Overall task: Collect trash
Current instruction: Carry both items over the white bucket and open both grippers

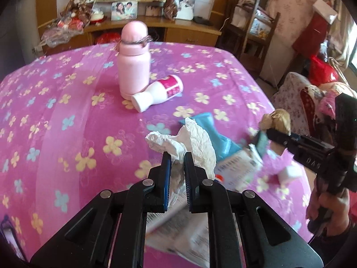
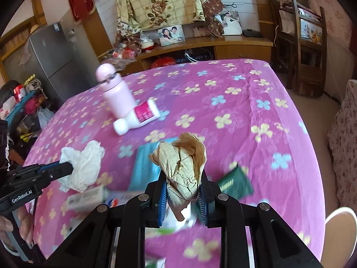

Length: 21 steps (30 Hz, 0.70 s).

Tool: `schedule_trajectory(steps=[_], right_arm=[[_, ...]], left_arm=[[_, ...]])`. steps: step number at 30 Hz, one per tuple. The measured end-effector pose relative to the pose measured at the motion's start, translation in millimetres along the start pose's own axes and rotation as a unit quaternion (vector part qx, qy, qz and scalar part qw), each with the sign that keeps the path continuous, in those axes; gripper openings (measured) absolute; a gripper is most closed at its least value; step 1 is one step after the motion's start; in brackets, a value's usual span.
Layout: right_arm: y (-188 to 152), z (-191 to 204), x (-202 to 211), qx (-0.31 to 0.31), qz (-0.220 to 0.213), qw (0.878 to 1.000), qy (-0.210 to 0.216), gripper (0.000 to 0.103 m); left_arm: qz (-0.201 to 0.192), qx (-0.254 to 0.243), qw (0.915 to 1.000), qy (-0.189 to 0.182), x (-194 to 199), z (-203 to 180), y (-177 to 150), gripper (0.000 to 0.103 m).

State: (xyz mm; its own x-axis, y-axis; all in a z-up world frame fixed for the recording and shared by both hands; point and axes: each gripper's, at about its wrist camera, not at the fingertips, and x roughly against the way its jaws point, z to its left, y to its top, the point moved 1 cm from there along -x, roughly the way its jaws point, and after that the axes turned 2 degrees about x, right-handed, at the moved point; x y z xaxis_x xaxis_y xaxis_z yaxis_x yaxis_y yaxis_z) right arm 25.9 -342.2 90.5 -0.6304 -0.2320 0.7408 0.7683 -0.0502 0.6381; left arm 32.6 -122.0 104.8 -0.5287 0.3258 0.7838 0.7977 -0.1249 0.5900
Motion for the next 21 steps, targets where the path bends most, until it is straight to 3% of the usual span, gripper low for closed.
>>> schedule_trajectory(steps=[10,21], right_arm=[[-52,7,57,0.003,-0.019,1.000,-0.005,0.023],[-108,-37,122,-0.031,-0.031,0.999,-0.031,0.023]], left_arm=[[-0.025,-0.018,0.9995,-0.005,28,-53,-38,0.009],[-0.034,-0.070,0.9965,-0.029,40,-133,-69,0.009]])
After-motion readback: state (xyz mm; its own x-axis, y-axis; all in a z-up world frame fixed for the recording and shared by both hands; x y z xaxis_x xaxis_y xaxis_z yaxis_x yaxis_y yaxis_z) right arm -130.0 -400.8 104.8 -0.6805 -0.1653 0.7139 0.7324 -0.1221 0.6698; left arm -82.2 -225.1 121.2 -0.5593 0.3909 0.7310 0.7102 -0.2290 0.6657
